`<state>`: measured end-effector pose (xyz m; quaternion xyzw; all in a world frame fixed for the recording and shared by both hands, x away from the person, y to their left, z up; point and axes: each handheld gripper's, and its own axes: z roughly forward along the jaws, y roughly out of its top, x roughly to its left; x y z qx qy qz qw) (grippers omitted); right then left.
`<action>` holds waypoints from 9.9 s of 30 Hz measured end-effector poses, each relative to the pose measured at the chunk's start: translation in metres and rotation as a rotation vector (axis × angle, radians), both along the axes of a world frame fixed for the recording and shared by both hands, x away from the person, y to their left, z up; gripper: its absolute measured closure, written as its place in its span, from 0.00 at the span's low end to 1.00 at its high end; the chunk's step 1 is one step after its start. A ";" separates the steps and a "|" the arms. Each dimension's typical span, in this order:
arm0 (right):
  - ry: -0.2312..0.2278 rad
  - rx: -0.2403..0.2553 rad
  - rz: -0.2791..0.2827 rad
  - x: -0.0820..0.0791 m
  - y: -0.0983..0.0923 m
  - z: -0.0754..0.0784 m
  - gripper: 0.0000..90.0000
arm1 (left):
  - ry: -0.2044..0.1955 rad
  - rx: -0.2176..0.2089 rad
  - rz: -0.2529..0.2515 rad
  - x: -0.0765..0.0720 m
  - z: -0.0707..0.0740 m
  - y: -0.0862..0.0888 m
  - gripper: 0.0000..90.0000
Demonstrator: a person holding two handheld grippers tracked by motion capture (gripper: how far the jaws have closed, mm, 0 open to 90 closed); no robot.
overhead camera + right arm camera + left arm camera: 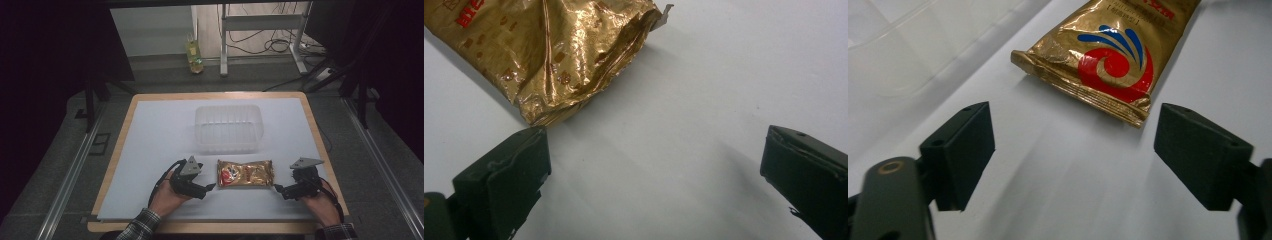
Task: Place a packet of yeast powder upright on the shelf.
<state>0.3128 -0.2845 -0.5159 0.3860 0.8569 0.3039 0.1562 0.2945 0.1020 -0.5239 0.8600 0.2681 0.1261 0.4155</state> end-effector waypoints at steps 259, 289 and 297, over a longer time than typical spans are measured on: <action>0.210 0.419 -0.070 0.103 0.077 0.147 0.75 | -0.070 0.071 0.022 -0.012 -0.008 -0.008 0.03; 0.165 0.319 -0.191 0.159 0.099 0.152 0.75 | -0.068 0.083 0.012 -0.012 -0.009 -0.009 0.03; 0.166 0.280 -0.206 0.173 0.113 0.145 0.75 | -0.070 0.083 0.013 -0.011 -0.008 -0.008 0.03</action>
